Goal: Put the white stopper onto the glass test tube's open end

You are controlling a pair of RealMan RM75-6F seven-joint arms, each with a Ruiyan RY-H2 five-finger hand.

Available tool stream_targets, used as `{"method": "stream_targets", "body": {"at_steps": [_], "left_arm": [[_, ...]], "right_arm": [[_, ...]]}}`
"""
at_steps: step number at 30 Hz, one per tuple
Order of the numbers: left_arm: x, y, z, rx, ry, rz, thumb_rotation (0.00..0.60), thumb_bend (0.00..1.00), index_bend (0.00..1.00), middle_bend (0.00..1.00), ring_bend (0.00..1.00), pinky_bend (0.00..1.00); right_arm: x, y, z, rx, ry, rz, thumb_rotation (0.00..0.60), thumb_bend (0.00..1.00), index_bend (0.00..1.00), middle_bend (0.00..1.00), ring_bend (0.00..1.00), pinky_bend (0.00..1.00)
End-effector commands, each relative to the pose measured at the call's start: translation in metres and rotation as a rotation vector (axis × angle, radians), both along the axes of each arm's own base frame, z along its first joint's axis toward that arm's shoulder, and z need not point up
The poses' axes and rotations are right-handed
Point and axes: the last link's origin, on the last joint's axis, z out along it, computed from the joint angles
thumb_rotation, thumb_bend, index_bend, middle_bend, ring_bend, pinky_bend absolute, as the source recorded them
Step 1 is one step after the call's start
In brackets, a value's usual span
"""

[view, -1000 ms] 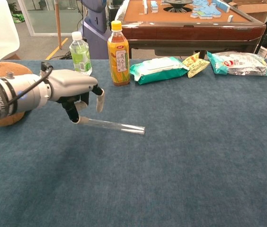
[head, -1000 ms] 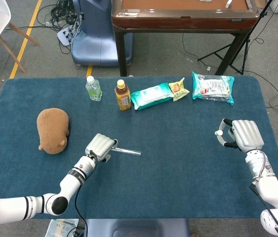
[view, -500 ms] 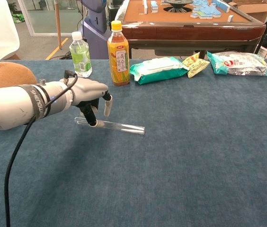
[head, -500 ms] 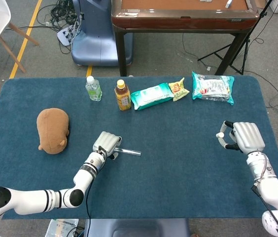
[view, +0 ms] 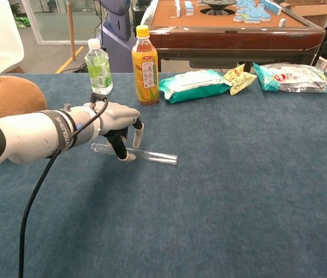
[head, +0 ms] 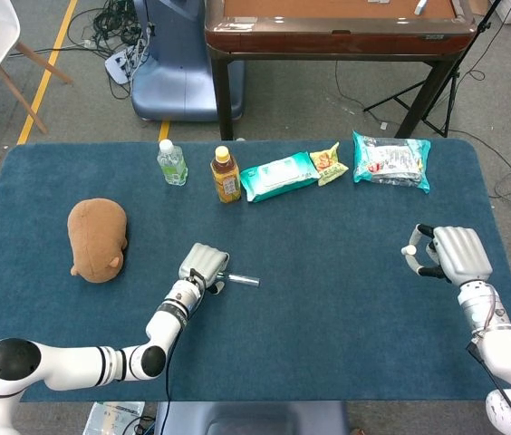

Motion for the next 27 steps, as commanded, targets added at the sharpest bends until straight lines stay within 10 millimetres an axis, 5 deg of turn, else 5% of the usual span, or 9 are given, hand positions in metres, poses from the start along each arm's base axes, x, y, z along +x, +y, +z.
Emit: {"method": "stream_targets", "body": {"at_steps": [1, 8, 27], "left_arm": [[0.001, -0.001, -0.003, -0.001, 0.001, -0.003, 0.502, 0.29, 0.44, 0.91, 1.00, 1.00], [0.005, -0.001, -0.008, 0.000, -0.008, -0.013, 0.598, 0.29, 0.46, 0.91, 1.00, 1.00], [0.002, -0.001, -0.016, 0.004, -0.018, -0.021, 0.600, 0.29, 0.49, 0.91, 1.00, 1.00]], "right_arm": [[-0.001, 0.000, 0.000, 0.001, 0.000, -0.004, 0.600, 0.35, 0.57, 1.00, 1.00, 1.00], [-0.003, 0.002, 0.000, 0.000, 0.001, -0.007, 0.600, 0.35, 0.57, 1.00, 1.00, 1.00], [-0.006, 0.005, 0.002, -0.002, 0.005, -0.025, 0.600, 0.35, 0.57, 1.00, 1.00, 1.00]]}}
